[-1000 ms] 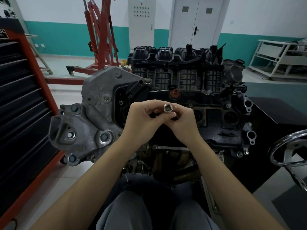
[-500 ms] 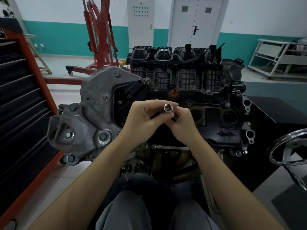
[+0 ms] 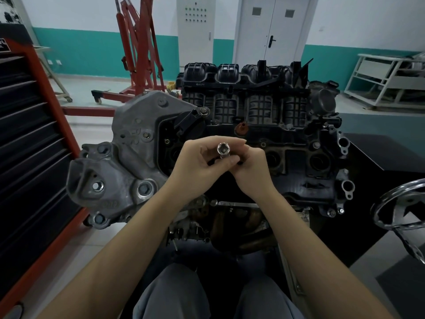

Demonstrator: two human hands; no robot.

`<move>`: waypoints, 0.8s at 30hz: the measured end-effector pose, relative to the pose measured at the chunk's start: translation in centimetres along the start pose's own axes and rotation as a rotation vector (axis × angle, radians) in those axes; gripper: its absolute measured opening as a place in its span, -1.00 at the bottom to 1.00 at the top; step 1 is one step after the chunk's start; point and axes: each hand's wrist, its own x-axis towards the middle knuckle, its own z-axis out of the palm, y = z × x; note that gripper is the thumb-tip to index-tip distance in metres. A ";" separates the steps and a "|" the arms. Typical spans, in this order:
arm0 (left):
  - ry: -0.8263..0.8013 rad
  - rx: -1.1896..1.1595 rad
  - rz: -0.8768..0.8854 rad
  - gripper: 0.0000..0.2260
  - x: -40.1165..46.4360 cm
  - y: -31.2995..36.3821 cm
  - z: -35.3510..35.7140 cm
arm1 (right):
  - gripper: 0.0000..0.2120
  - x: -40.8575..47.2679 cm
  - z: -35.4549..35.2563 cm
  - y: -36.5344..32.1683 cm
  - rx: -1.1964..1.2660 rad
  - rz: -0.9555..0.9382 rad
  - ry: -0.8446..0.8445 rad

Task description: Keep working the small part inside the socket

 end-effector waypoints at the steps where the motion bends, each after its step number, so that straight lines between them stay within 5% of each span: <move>1: 0.048 0.058 0.010 -0.74 0.0 0.0 0.1 | -0.75 0.0 0.1 0.0 0.003 -0.003 0.008; 5: 0.150 0.108 0.018 -0.83 -0.1 -0.1 0.3 | -0.82 0.1 0.1 -0.1 0.037 -0.013 0.020; 10: -0.008 -0.059 -0.006 -0.69 -0.1 0.0 -0.3 | -0.70 -0.1 0.1 -0.2 0.002 0.002 -0.023; 16: 0.140 0.049 -0.002 -0.78 -0.1 -0.2 0.0 | -0.82 0.1 -0.1 0.2 0.029 0.016 0.015; 21: 0.004 -0.126 -0.021 -0.72 -0.2 -0.3 -0.6 | -0.73 0.0 -0.5 0.3 0.039 0.027 -0.037; 24: 0.004 -0.039 -0.005 -0.76 -0.1 -0.2 -0.3 | -0.76 0.1 -0.4 0.3 0.057 0.041 0.023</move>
